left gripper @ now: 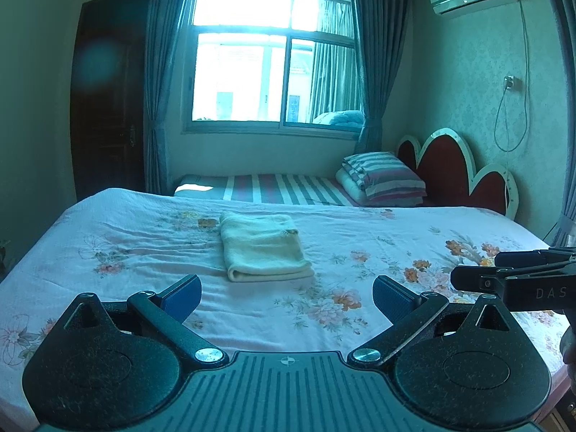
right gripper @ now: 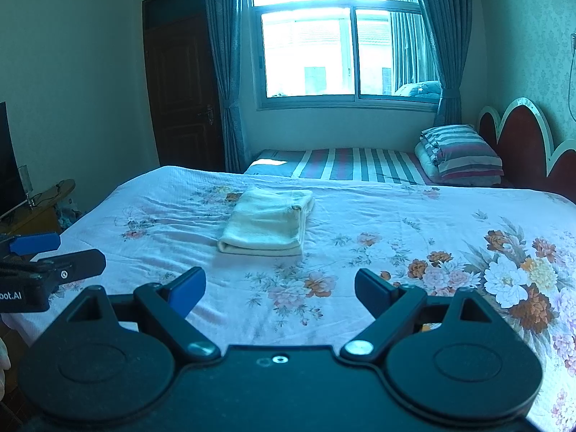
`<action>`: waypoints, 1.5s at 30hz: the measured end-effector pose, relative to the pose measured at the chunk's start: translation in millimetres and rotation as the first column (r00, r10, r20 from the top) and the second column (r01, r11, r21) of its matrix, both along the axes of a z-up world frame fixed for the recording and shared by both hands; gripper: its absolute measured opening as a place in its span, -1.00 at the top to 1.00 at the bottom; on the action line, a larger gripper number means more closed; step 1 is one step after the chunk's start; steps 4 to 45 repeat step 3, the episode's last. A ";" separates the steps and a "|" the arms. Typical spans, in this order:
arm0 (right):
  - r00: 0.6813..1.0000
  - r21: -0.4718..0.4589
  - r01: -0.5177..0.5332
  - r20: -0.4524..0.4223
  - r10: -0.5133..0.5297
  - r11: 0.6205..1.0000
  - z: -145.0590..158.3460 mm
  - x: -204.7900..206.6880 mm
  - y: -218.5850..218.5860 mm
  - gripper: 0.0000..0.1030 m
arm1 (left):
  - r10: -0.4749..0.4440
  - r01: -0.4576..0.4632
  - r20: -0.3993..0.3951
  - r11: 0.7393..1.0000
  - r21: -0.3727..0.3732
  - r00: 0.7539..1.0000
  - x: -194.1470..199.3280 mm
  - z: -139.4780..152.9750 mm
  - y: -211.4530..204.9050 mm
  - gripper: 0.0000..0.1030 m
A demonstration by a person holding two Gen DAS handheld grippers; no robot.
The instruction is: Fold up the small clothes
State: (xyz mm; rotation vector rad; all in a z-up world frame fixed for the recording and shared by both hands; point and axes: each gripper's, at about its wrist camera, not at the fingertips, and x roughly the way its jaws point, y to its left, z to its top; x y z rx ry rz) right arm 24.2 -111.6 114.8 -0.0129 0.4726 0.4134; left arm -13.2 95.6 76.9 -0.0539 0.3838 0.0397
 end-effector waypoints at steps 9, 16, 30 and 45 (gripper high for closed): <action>1.000 -0.001 -0.003 0.004 0.003 1.000 -0.6 -0.5 0.2 -0.74 | 0.009 -0.009 0.004 1.000 0.003 1.000 -0.7 1.5 -0.3 -0.95; 1.000 -0.001 -0.003 0.004 0.003 1.000 -0.6 -0.5 0.2 -0.74 | 0.009 -0.009 0.004 1.000 0.003 1.000 -0.7 1.5 -0.3 -0.95; 1.000 -0.001 -0.003 0.004 0.003 1.000 -0.6 -0.5 0.2 -0.74 | 0.009 -0.009 0.004 1.000 0.003 1.000 -0.7 1.5 -0.3 -0.95; 1.000 -0.001 -0.003 0.004 0.003 1.000 -0.6 -0.5 0.2 -0.74 | 0.009 -0.009 0.004 1.000 0.003 1.000 -0.7 1.5 -0.3 -0.95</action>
